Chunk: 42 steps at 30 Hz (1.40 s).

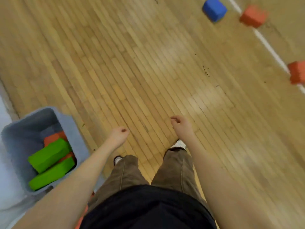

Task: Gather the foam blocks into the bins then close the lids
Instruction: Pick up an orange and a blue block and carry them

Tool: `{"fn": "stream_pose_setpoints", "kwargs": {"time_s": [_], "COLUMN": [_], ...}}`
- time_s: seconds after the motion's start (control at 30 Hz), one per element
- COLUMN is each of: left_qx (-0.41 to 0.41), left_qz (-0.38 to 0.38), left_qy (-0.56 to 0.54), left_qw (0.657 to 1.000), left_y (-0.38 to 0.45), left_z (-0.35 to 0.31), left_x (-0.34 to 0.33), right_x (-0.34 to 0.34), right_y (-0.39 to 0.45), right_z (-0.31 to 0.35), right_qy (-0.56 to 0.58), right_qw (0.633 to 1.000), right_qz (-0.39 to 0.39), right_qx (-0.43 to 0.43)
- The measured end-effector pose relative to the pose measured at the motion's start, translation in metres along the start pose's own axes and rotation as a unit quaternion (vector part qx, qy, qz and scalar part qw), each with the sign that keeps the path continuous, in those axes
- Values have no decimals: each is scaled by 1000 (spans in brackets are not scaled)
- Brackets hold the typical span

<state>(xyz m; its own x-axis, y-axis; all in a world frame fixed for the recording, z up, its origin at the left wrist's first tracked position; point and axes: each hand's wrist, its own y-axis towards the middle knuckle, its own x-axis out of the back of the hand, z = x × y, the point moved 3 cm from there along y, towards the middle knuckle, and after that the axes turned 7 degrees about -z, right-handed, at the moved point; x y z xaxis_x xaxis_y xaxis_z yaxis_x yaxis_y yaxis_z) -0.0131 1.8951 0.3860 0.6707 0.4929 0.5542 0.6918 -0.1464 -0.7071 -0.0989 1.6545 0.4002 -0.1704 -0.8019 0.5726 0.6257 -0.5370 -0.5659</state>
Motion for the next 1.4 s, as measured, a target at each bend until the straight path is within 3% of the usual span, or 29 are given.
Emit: {"fn": "stream_pose_setpoints", "kwargs": {"time_s": [0.2,0.3,0.4,0.63,0.87,0.97,1.1,1.4], "left_qx": [-102,-172,-230,-309,-319,-298,-275,-168], "left_qz": [40,76,118,202,245,238,222,142], "left_qy": [90,117,154,220,226,254,280,252], "left_qw": [990,975,954,903,887,889,893,942], "left_y": [20,11,-3,-25,2,28,59,120], "left_z": [-200,-300,-389,-541,-669,-721,-790,-905], "left_x": [-112,-175,-235,-370,-485,-512,-532,-557], "right_x": [147,216,270,346,425,487,583,778], "right_y": [30,33,25,-1,59,110,186,338], "right_z": [-118,-173,-224,-325,-388,-399,-405,-426], "right_qy": [70,137,234,394,446,456,440,439], "right_qw": [989,966,922,779,702,703,739,775], "right_qz": [-74,-130,-195,-333,-371,-355,-330,-334], "right_qx": [-106,-176,-241,-358,-413,-415,-390,-307]}}
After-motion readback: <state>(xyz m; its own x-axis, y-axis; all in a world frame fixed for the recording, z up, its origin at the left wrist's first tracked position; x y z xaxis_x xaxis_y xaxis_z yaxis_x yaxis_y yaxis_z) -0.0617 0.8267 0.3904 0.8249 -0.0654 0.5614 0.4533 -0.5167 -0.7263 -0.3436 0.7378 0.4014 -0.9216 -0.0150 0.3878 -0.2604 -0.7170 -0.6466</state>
